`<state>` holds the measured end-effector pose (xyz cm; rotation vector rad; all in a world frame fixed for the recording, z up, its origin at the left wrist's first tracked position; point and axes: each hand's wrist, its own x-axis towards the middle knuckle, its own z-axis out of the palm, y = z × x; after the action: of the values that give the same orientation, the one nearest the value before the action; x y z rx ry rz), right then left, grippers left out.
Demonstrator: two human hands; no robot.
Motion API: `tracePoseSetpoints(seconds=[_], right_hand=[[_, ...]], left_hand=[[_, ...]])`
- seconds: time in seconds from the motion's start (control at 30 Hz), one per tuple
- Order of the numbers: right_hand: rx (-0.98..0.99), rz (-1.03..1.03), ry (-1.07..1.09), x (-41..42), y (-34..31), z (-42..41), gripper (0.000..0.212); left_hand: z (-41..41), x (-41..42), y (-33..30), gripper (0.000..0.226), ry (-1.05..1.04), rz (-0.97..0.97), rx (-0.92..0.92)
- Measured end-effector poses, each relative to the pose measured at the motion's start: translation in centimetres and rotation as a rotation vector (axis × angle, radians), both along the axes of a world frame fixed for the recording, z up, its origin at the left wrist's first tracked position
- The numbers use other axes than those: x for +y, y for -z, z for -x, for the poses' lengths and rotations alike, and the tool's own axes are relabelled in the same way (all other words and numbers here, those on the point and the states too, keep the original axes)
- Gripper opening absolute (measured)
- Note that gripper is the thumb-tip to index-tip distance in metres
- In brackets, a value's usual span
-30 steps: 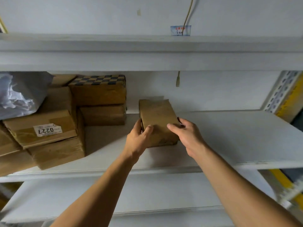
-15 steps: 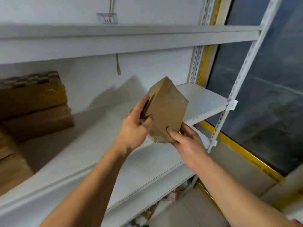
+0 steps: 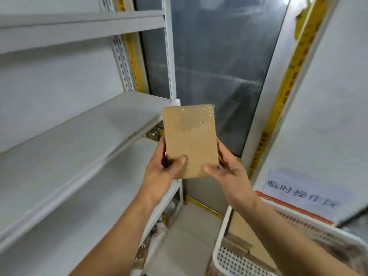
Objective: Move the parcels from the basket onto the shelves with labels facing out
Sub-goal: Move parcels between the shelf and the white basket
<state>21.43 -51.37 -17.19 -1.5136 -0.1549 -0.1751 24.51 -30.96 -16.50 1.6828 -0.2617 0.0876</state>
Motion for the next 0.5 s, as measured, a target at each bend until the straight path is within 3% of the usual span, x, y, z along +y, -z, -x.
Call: tracePoseSetpoints(seconds=[0.13,0.4,0.5], right_hand=[[0.06,0.066,0.075,-8.4,2.4,1.2,0.075],[0.372,-0.081,0.218,-24.0,12.1,5.6,0.073],[0.409,-0.075,0.243,-25.1,13.9,7.3,0.069]], left_hand=[[-0.3,-8.4,3.7,0.073,0.049,0.008,0.096],[0.2,-23.4,13.2,0.078,0.246,-0.128,0.321],[0.8,-25.0,15.4,0.083,0.282,-0.152,0.403]])
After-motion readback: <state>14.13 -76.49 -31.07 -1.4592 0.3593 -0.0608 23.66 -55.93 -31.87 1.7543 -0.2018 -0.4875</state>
